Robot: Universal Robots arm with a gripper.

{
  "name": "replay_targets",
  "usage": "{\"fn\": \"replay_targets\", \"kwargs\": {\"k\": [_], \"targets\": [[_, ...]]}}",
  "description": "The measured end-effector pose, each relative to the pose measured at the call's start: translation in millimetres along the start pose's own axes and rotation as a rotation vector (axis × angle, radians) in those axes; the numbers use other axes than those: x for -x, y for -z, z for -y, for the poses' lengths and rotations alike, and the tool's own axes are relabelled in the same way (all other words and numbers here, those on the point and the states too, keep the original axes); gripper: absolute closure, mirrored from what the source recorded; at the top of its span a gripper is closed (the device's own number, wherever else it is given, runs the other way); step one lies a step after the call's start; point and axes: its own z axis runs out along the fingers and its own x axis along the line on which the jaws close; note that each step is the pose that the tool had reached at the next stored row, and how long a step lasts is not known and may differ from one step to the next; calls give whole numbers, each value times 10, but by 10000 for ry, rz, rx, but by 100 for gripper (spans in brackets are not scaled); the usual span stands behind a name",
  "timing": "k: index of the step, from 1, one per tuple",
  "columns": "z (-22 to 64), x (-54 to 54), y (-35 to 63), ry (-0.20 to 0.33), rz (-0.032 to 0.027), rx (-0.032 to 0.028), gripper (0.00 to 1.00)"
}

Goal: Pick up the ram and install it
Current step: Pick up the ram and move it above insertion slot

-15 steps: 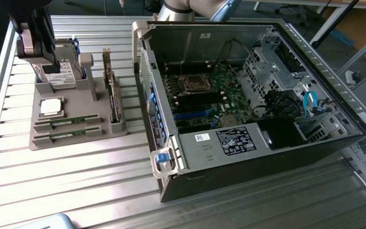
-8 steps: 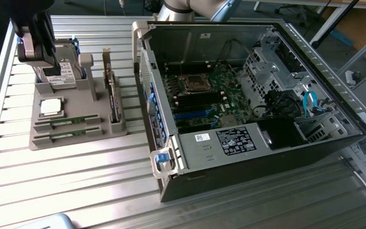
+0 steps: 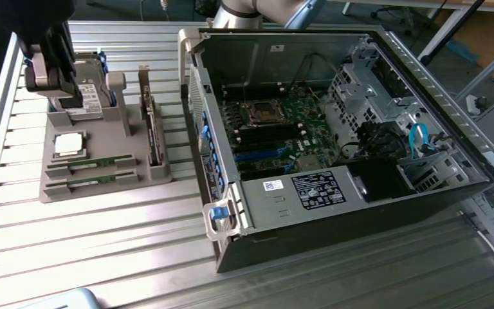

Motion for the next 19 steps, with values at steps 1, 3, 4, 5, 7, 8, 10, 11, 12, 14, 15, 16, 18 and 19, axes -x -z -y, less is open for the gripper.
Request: {"fn": "replay_targets", "kwargs": {"k": [1, 3, 4, 5, 7, 8, 10, 11, 12, 14, 15, 16, 18, 19], "targets": [[0, -7, -9, 0, 0, 1, 89], [-1, -19, -29, 0, 0, 0, 89], [-1, -24, -40, 0, 0, 1, 89], [-1, -29, -50, 0, -1, 1, 89], [-1, -37, -72, 0, 0, 0, 89], [-1, -41, -82, 1, 0, 1, 89], [-1, -49, -109, 0, -1, 1, 89], [-2, -52, -125, 0, -1, 1, 89], [-1, -55, -139, 0, -1, 1, 89], [-1, -61, -173, 0, -1, 1, 89], [-1, -64, -191, 0, 0, 0, 89], [-1, -67, -206, 0, 0, 1, 89], [-1, -72, -235, 0, 0, 1, 89], [-2, -74, -251, 0, -1, 1, 89]]}}
